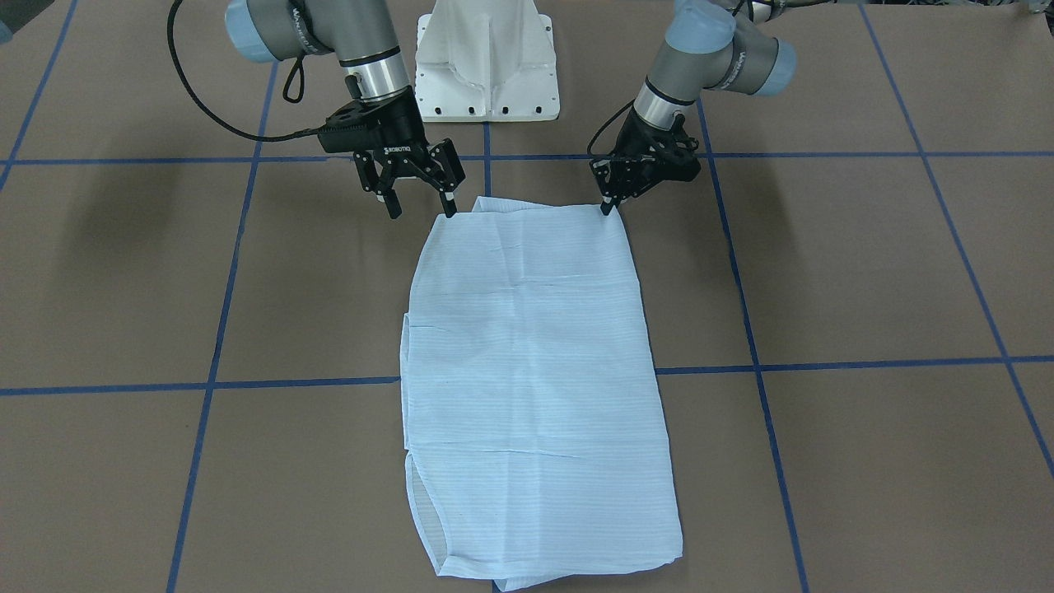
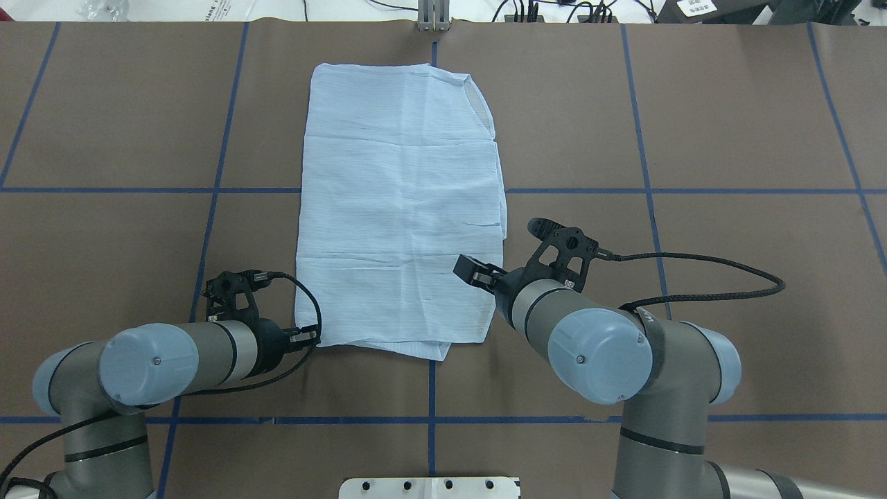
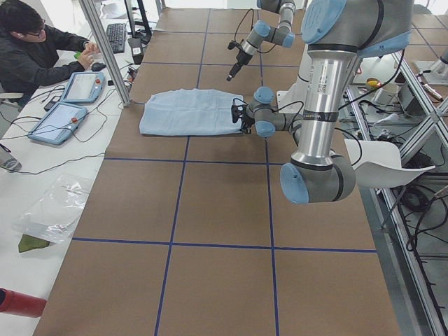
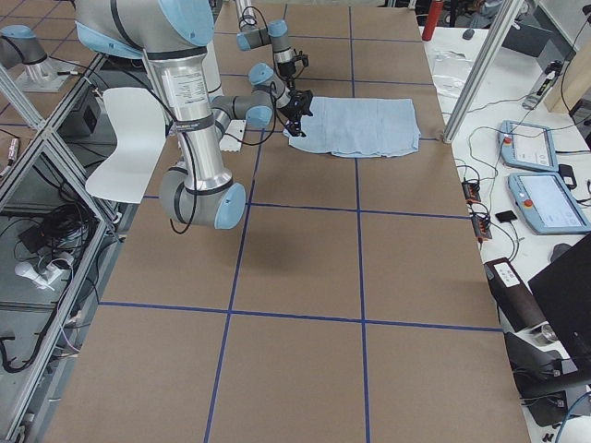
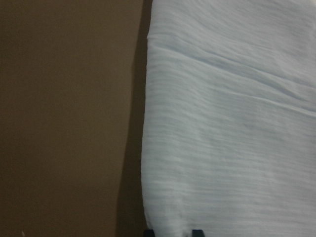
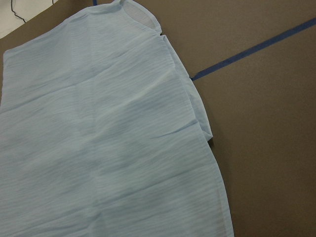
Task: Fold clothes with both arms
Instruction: 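Move both grippers to the corners of the shirt edge nearest the robot, then grasp the near edge corners of the folded shirt with both grippers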
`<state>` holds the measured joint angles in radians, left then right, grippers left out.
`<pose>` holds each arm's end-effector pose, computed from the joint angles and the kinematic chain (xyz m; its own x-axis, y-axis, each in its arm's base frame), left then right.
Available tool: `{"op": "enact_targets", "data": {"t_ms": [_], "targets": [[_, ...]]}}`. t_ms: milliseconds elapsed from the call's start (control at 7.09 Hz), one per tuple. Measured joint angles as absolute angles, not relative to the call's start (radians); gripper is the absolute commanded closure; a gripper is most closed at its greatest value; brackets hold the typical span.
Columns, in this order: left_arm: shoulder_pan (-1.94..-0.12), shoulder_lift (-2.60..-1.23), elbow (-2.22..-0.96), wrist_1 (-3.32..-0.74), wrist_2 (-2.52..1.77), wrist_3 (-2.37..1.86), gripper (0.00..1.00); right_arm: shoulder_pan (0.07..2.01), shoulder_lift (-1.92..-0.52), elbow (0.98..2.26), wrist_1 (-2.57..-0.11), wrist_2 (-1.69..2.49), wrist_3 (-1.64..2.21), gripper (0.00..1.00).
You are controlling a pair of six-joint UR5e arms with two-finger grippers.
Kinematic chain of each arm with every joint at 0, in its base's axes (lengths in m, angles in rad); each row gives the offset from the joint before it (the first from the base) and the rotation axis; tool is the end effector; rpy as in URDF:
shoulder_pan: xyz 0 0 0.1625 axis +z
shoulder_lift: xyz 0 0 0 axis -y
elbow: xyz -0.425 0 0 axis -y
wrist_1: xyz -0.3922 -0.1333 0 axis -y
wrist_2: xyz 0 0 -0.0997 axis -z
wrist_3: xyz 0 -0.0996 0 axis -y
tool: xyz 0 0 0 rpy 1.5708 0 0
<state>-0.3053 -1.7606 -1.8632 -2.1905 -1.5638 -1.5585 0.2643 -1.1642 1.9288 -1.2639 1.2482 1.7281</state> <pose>0.4953 -0.2966 0.3541 0.4347 -0.1241 -0.8920 0.3012 0.9535 0.0141 -0.5185 -0.3111 0.2391 0.3756 0.2556 0.8909 -0.5825 0.8128 0.0124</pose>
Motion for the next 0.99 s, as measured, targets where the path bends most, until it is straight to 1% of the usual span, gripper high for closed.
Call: {"op": "enact_targets", "data": {"t_ms": [141, 423, 705, 987], "targets": [[-0.305, -1.764, -1.863, -2.191, -1.565, -1.559, 1.00, 0.232, -1.159, 1.926, -1.284, 1.225, 1.778, 0.00], [-0.305, -1.766, -1.864, -2.195, -1.564, -1.559, 1.00, 0.181, -1.114, 1.920, -1.410, 1.214, 1.957, 0.01], [-0.305, -1.767, -1.865, -2.196, -1.561, -1.561, 1.00, 0.165, -1.018, 1.900, -1.579, 1.235, 2.096, 0.01], [-0.305, -1.765, -1.868, -2.197, -1.559, -1.564, 1.00, 0.162, -0.941, 1.838, -1.671, 1.253, 2.166, 0.02]]}}
